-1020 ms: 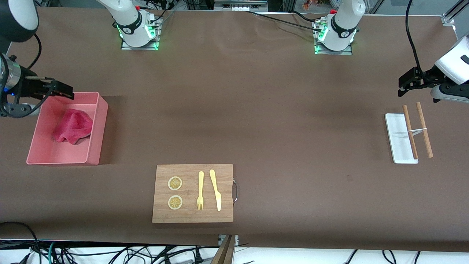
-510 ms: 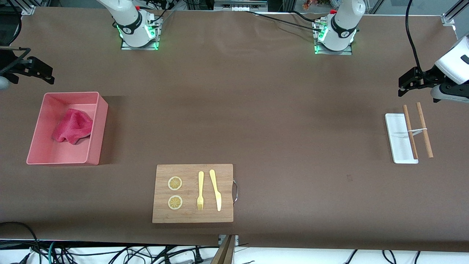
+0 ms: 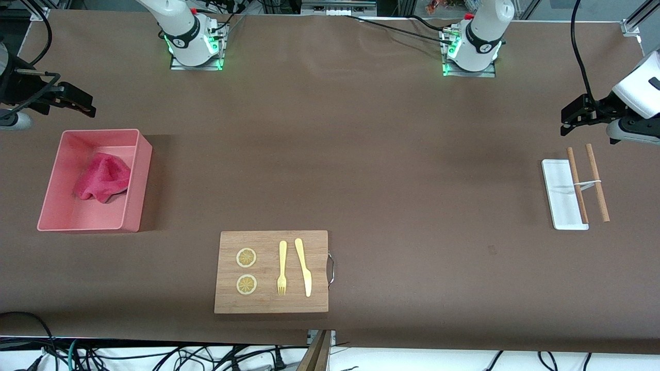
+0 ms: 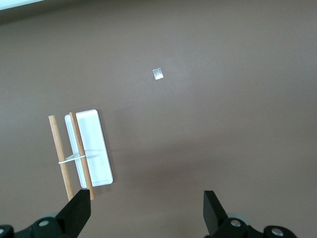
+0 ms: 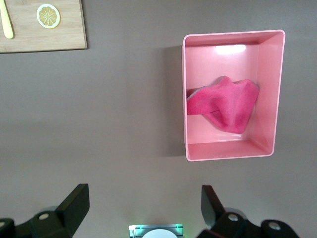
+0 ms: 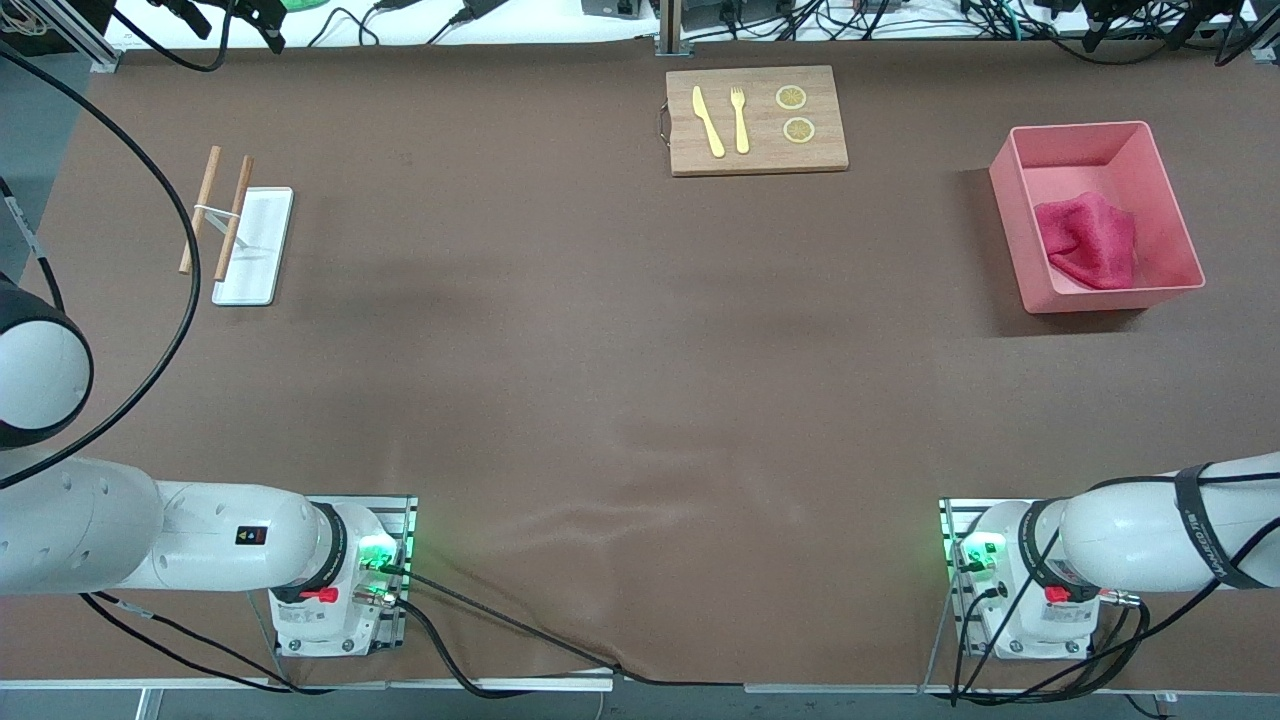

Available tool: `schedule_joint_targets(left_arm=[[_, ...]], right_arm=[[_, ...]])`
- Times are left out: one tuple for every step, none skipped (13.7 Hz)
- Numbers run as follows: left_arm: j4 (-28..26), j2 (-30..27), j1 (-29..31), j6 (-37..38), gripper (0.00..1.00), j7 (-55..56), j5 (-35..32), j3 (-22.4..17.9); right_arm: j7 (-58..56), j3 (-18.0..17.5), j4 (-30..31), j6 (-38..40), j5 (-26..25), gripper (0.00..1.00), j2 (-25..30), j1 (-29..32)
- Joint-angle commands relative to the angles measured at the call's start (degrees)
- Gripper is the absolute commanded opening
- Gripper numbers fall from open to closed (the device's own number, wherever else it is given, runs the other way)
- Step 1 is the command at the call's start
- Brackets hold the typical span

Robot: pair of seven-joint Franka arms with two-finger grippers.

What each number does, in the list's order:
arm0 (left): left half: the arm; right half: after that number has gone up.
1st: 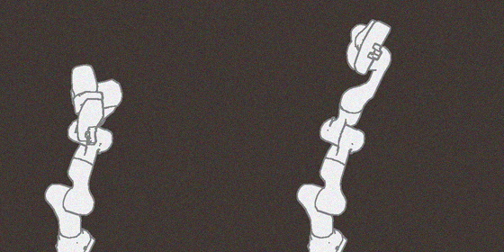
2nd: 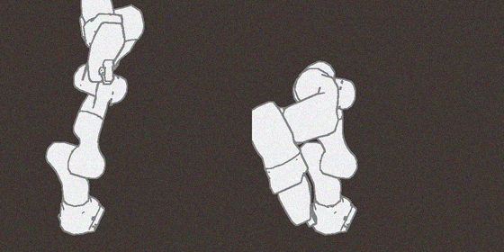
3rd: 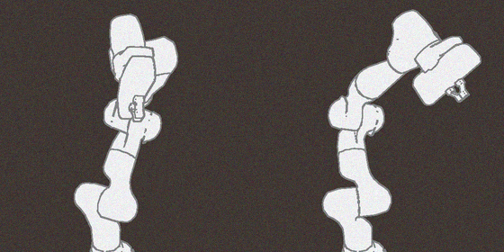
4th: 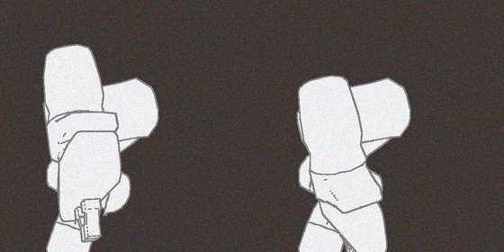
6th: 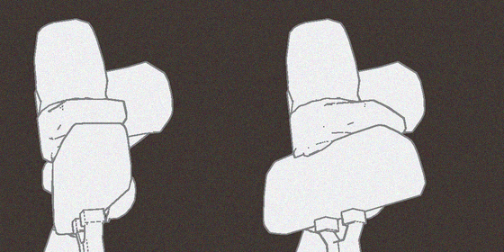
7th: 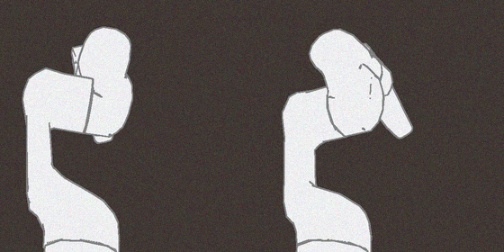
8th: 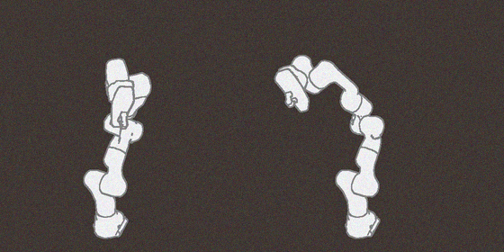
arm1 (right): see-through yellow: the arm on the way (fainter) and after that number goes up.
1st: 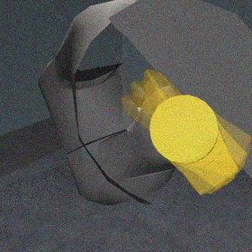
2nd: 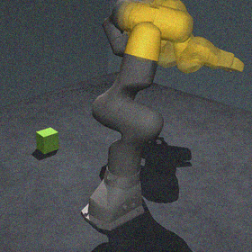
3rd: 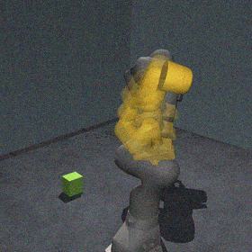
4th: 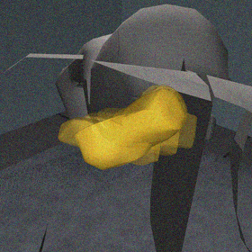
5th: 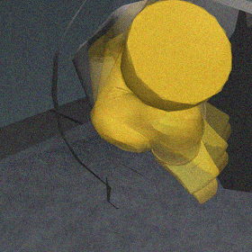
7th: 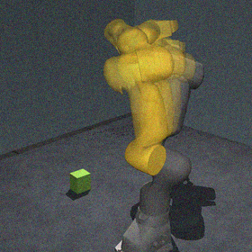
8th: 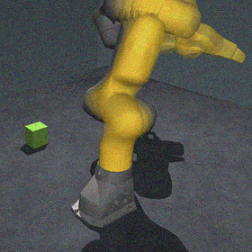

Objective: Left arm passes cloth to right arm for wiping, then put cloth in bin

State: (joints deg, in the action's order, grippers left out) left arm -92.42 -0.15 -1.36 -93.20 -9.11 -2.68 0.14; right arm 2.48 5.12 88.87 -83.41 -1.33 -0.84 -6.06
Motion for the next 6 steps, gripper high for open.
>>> schedule_joint_targets(left_arm=[[1.5, 0.6, 0.4, 0.8, 1.0, 0.8, -0.7, 0.5], [1.5, 0.6, 0.4, 0.8, 1.0, 0.8, -0.7, 0.6], [1.5, 0.6, 0.4, 0.8, 1.0, 0.8, -0.7, 0.5], [1.5, 0.6, 0.4, 0.8, 1.0, 0.8, -0.7, 0.5], [1.5, 0.5, 0.4, 0.9, 1.0, 0.8, -0.7, 0.5], [1.5, 0.5, 0.5, 0.9, 1.0, 0.8, -0.7, 0.4]], right_arm=[[-1.8, -0.4, -0.5, 1.0, 1.1, 1.0, -0.1, 1.3], [-1.7, -0.4, -0.5, 1.1, 1.0, 1.0, -0.1, 1.3], [-1.9, 0.0, -0.6, 1.2, 1.0, 1.0, -0.1, 1.4], [-2.0, 0.8, -0.6, 1.7, 1.1, 1.0, -0.1, 1.5], [-2.1, 0.9, -0.6, 1.7, 1.1, 1.0, -0.1, 1.5], [-2.0, 0.9, -0.6, 1.7, 1.1, 1.0, -0.2, 1.5]])
